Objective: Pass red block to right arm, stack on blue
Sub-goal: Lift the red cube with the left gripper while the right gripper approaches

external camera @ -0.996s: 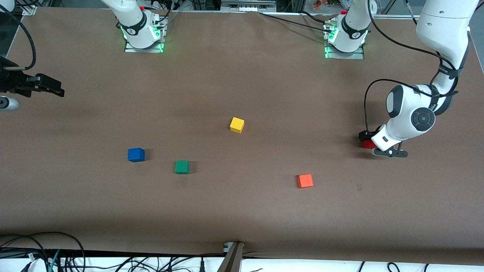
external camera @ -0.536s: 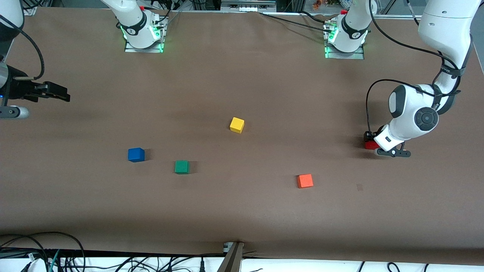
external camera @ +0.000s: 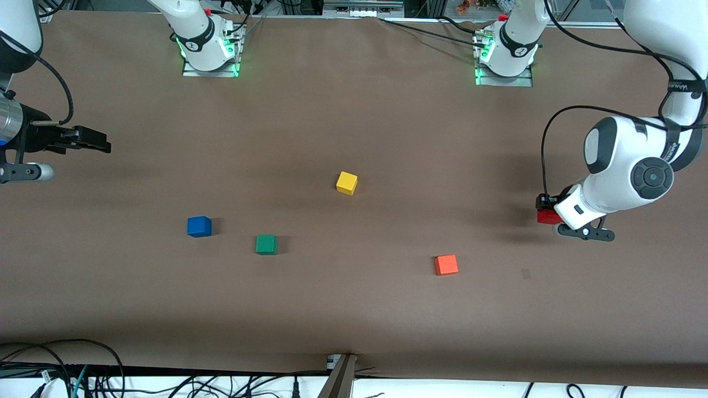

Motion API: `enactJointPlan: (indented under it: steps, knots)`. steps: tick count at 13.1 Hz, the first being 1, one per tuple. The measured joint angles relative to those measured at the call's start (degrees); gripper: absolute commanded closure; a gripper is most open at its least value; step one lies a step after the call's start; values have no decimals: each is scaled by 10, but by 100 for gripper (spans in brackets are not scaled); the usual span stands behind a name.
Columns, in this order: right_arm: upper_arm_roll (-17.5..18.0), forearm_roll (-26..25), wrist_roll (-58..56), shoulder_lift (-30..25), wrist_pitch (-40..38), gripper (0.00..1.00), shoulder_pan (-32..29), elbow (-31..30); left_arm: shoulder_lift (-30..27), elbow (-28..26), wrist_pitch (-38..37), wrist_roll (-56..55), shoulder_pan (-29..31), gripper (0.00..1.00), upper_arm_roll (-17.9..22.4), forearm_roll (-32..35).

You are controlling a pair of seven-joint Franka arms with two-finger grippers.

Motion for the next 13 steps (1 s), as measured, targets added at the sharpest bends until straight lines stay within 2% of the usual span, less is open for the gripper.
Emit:
enactJointPlan:
  steps: [3, 6, 13]
  knots:
    - [1, 88, 0, 25, -1, 0, 1, 0, 0, 56, -70, 2, -5, 100, -40, -72]
    - [6, 181, -1, 62, -1, 0, 5, 0, 0, 87, -78, 76, -7, 100, -65, -138]
    - [8, 484, -14, 159, -8, 0, 19, -3, 34, 91, -47, 344, -32, 98, -75, -400]
